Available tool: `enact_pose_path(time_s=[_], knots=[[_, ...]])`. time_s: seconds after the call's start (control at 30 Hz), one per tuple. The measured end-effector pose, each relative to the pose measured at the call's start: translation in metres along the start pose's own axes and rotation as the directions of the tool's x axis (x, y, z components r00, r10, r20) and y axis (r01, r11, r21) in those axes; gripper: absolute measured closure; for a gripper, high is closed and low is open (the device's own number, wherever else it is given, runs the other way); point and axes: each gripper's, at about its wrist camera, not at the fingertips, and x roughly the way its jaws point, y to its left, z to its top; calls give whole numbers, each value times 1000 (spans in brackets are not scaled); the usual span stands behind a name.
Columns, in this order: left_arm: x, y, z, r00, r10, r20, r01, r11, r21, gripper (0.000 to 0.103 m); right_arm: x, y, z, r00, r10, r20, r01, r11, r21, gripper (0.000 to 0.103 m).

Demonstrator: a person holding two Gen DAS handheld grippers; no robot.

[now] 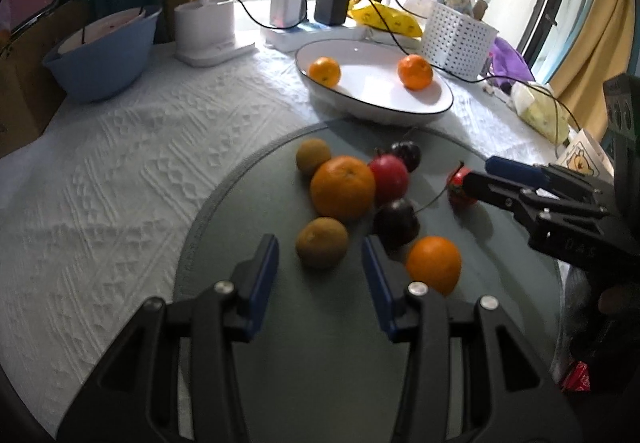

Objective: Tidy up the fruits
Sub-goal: 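Grasp the red tomato with the right gripper while the left gripper grasps a brown kiwi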

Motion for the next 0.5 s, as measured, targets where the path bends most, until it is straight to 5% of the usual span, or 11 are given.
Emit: enact_pose_path(time_s=[0.5], knots=[[6, -2, 1, 1000, 20, 5, -20, 999, 31, 63, 14, 4, -4, 998, 41, -45, -42, 999, -16, 52]])
